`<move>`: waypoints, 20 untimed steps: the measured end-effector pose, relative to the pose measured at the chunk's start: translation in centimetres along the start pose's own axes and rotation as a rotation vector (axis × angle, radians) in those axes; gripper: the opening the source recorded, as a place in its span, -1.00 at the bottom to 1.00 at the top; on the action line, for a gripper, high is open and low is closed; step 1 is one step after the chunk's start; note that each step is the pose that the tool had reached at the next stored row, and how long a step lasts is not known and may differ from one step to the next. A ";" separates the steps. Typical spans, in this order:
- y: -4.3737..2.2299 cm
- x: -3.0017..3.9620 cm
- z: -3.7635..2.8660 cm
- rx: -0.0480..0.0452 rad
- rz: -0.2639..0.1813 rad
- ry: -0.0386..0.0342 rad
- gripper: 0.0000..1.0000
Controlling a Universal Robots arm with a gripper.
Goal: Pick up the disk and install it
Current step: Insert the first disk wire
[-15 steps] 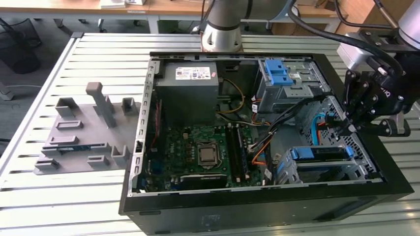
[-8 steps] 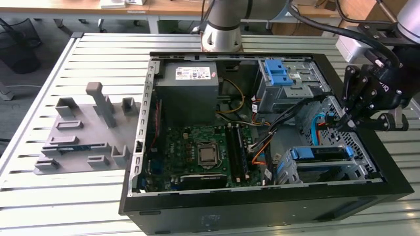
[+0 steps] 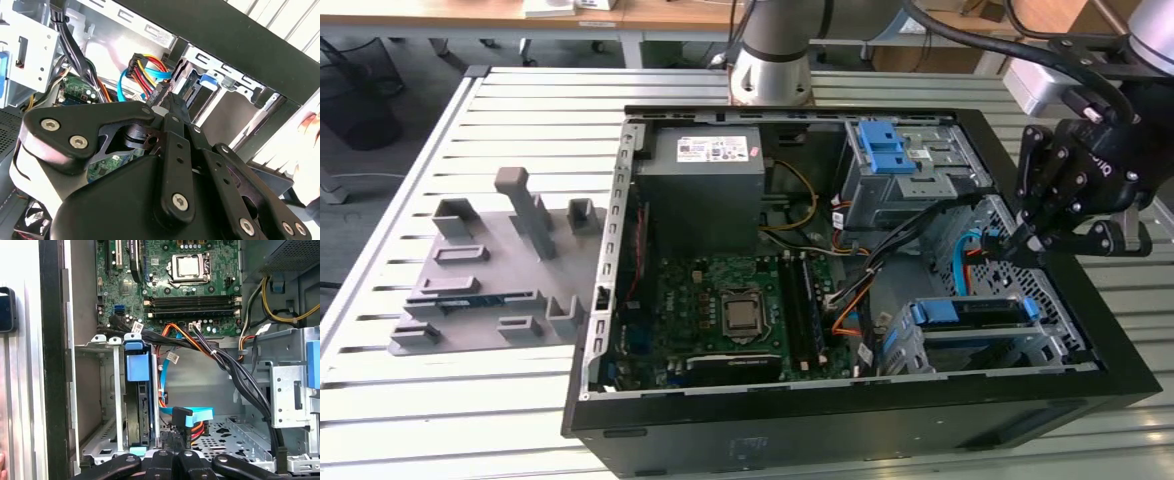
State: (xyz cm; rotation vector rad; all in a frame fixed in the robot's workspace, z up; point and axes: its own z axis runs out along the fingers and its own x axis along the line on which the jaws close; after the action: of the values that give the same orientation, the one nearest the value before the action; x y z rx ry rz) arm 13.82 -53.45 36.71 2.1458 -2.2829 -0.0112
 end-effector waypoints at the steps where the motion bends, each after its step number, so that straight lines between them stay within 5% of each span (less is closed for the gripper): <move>1: 0.00 -0.04 -0.07 0.0000 0.000 0.0000 -0.79; 15: 0.07 -0.73 -0.11 0.0004 0.000 0.0066 -0.79; 16: 0.10 -0.84 -0.10 0.0013 0.000 0.0190 -0.79; 20: 0.14 -1.35 -0.10 0.0058 0.001 0.0891 -0.79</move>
State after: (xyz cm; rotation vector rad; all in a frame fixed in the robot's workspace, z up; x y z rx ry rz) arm 13.77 -52.09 36.81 2.1026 -2.2382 0.0894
